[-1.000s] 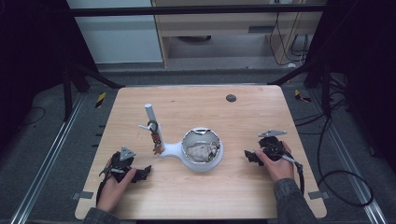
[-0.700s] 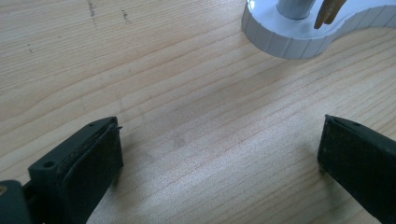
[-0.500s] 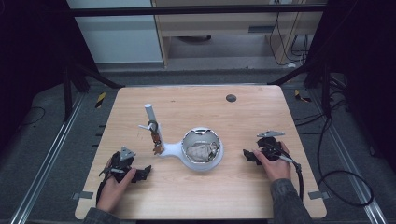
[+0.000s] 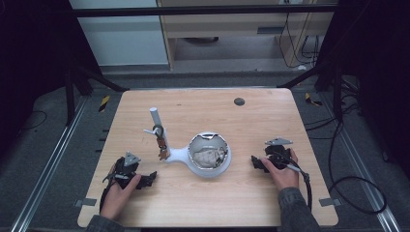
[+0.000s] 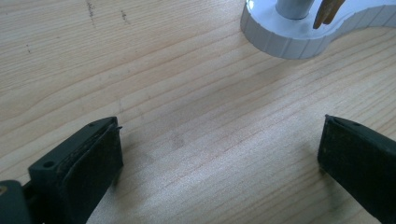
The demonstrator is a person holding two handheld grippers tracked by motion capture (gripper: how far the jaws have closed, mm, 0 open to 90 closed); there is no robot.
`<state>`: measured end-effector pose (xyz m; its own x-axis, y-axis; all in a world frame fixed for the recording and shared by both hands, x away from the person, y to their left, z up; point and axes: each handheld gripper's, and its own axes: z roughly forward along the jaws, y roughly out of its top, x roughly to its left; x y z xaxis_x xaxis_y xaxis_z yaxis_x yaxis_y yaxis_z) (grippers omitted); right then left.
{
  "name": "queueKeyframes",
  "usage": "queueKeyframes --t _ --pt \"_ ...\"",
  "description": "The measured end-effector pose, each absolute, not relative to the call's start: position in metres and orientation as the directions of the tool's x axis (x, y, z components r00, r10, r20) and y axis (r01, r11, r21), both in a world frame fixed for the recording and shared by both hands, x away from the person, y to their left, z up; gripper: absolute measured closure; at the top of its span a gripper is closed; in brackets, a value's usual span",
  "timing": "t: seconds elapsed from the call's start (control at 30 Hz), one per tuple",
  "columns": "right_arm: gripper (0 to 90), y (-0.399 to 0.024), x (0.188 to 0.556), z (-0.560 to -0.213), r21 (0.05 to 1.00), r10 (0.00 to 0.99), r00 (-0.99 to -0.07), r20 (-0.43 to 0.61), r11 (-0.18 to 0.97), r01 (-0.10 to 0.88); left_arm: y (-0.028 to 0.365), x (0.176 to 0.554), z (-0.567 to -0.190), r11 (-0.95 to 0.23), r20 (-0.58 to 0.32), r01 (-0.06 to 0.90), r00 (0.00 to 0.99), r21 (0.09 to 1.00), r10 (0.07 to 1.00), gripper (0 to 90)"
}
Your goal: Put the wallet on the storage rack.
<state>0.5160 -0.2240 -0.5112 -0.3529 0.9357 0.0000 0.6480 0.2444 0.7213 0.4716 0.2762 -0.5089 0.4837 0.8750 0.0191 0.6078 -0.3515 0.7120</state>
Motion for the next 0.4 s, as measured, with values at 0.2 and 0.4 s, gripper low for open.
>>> queueKeyframes --t 0.2,0.4 --pt "2.7 -0.224 0.509 -0.512 0.727 0.940 -0.341 0.000 0.234 0.645 0.276 0.472 -0.509 -0.359 0.022 0.605 0.491 0.711 0.871 0.0" --pt "2.7 -0.223 0.501 -0.512 0.728 0.944 -0.329 -0.001 0.226 0.648 0.276 0.473 -0.508 -0.363 0.024 0.605 0.494 0.708 0.869 0.0"
